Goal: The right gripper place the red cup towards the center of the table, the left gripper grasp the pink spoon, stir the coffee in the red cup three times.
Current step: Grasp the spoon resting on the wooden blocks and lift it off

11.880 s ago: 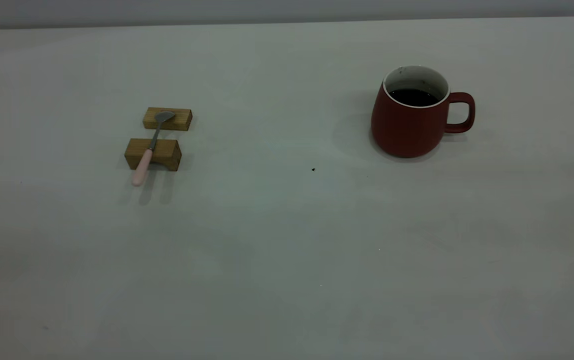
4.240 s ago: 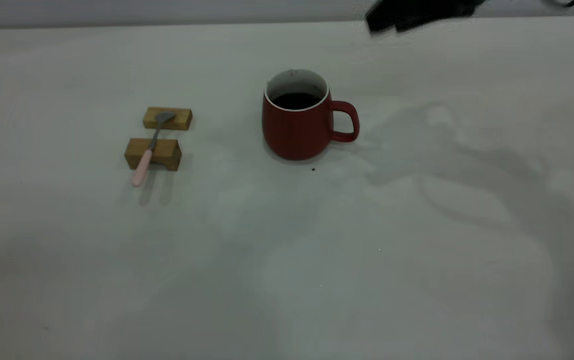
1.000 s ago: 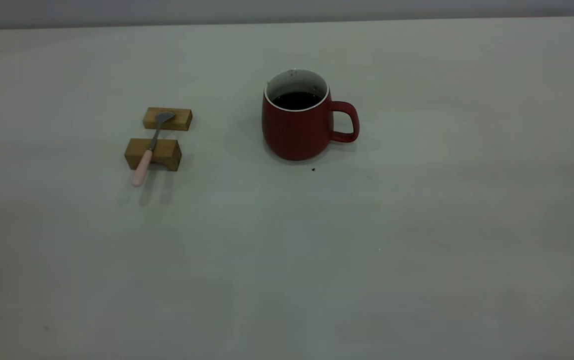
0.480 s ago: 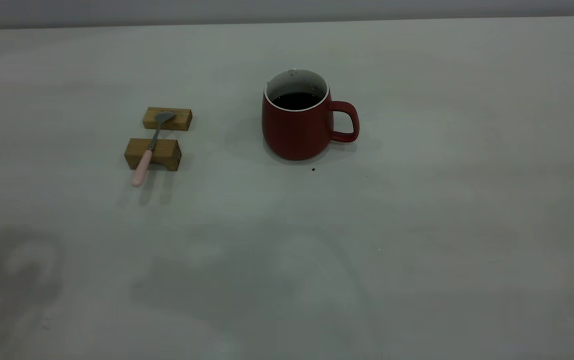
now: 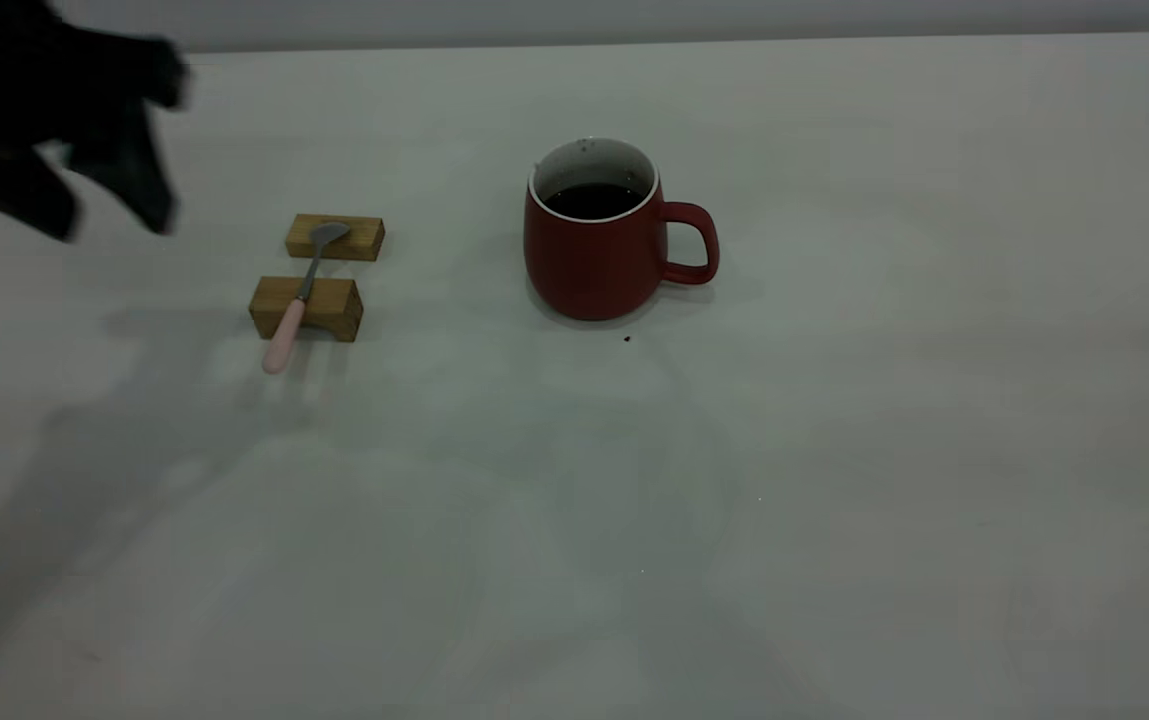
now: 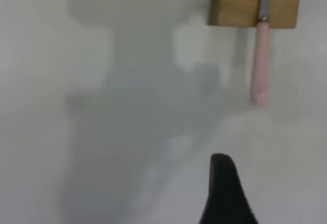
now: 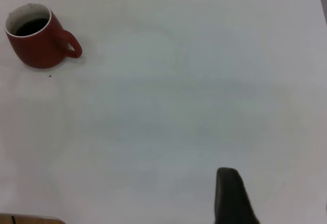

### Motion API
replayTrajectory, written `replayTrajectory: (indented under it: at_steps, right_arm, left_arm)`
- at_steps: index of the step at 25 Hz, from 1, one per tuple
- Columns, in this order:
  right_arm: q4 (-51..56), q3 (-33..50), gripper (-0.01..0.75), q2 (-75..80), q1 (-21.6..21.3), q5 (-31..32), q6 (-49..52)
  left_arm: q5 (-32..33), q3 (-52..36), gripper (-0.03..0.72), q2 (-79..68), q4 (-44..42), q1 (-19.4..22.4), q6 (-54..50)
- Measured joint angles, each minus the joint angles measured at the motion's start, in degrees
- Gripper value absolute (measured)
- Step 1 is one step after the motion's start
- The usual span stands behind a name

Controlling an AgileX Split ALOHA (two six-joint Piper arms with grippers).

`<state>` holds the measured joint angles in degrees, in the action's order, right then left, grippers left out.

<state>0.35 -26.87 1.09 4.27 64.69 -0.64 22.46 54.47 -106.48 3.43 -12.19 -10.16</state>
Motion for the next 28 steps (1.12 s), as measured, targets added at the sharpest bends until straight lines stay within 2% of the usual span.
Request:
replayTrajectory:
  at_steps: [12, 28]
  right_arm:
    - [0.00, 0.00, 0.477, 0.00, 0.00, 0.00, 0.00]
    - [0.00, 0.00, 0.477, 0.00, 0.00, 0.00, 0.00]
  left_arm:
    - [-1.20, 11.92, 0.550, -17.14, 0.32, -1.12, -2.22]
    - [-1.69, 16.16, 0.534, -26.94, 0.59, -2.71, -2.28]
